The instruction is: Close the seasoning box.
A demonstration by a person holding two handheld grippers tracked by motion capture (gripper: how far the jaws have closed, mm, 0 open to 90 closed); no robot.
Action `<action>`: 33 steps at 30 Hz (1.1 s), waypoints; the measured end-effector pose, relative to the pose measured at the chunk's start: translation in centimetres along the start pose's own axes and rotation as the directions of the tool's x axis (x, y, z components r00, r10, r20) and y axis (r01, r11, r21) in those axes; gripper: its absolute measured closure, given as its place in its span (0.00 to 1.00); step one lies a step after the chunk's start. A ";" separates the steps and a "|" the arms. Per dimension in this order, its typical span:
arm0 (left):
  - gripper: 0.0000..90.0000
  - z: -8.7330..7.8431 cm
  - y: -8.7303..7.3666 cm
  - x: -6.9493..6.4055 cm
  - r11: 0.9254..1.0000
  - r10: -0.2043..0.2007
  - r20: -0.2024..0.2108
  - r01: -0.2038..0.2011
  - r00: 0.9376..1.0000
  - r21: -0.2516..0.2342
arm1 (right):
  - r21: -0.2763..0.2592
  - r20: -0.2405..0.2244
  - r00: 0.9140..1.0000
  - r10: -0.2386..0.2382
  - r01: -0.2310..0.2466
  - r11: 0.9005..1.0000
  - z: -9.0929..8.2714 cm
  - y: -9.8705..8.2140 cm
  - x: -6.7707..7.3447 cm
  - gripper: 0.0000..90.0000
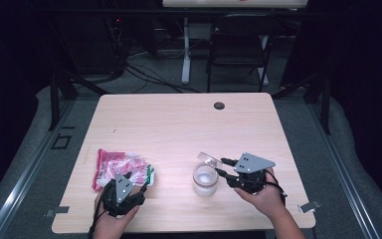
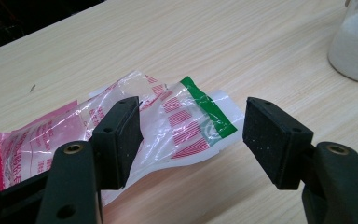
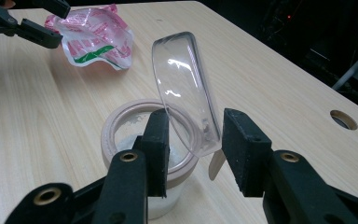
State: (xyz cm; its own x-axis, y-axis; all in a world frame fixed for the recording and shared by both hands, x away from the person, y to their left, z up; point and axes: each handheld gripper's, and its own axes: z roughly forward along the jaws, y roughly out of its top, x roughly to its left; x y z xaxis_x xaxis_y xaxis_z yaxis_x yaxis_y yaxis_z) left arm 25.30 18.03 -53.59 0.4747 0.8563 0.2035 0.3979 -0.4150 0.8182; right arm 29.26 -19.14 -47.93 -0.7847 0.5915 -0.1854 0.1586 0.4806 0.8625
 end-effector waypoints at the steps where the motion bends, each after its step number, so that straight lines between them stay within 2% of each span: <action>1: 0.41 0.0 0.0 0.0 1.000 0.001 -0.002 -0.001 1.000 0.000 | -0.001 -0.005 1.000 0.000 0.000 1.000 0.0 0.0 0.0 0.69; 19: 0.41 0.3 0.2 -0.1 1.000 0.002 0.010 -0.002 1.000 -0.002 | 0.006 -0.020 1.000 -0.014 0.014 1.000 0.1 -0.2 0.6 0.63; 29: 0.41 0.4 0.1 0.0 1.000 0.004 0.007 -0.004 1.000 -0.001 | 0.036 -0.070 0.997 -0.042 0.045 0.998 0.4 -0.4 0.8 0.57; 33: 0.41 0.3 0.1 0.1 1.000 0.000 0.004 0.000 1.000 -0.002 | 0.010 -0.094 0.995 -0.036 0.037 0.999 0.2 -0.3 0.8 0.53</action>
State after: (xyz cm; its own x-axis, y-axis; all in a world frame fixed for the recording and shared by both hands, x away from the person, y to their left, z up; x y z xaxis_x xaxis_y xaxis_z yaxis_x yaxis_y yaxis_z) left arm 25.60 17.93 -53.62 0.4777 0.8552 0.2009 0.3967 -0.4140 0.8193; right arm 28.70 -18.67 -48.42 -0.8427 0.5104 -0.1713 0.1354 0.5088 0.8502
